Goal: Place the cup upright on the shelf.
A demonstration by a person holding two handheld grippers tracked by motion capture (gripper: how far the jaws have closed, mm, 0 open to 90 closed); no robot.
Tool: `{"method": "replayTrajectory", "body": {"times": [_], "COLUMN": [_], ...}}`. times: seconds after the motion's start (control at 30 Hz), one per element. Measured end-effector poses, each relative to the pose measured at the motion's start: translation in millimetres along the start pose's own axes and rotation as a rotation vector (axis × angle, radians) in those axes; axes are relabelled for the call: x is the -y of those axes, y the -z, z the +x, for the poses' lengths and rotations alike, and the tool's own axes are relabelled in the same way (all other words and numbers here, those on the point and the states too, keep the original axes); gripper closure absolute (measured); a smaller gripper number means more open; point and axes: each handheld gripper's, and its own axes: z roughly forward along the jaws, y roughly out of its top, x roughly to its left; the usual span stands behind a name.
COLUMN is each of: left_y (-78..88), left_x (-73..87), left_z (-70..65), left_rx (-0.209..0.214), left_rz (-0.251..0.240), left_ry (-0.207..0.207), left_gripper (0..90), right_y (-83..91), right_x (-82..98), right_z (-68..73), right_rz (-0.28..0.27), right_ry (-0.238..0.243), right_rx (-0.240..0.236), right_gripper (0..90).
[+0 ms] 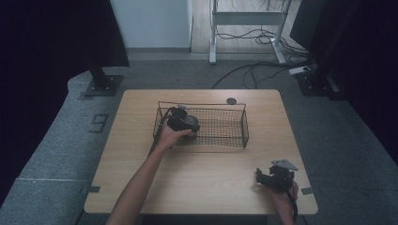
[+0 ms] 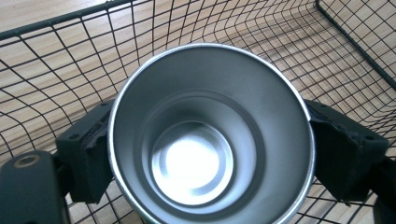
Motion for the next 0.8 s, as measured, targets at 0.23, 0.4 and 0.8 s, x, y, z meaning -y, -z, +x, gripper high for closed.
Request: {"method": "replayTrajectory", "body": {"times": [0.23,0.4,0.8], "left_y": [6.2,16.3,50.3], "left_x": [-1.2,-3.1,2.0], "left_z": [-1.8,-4.6,-10.9], "left_rx": [-0.018,-0.009,0.030], "left_rz": [-0.032,-0.077,-0.165], "left_ry": [-0.015,-0.017,-0.042], "left_gripper": [10.7,5.6,5.8], "right_y": [0.0,0.0,0.0], "right_x": [0.0,0.0,0.0], "right_z": [0.0,0.1,0.1], "right_rz": [0.000,0.000,0.000], "right_ry": [0.000,-0.001,0.000], "right_rx": [0.000,0.000,0.001], "right_gripper": [13.2,13.2,13.2]}}
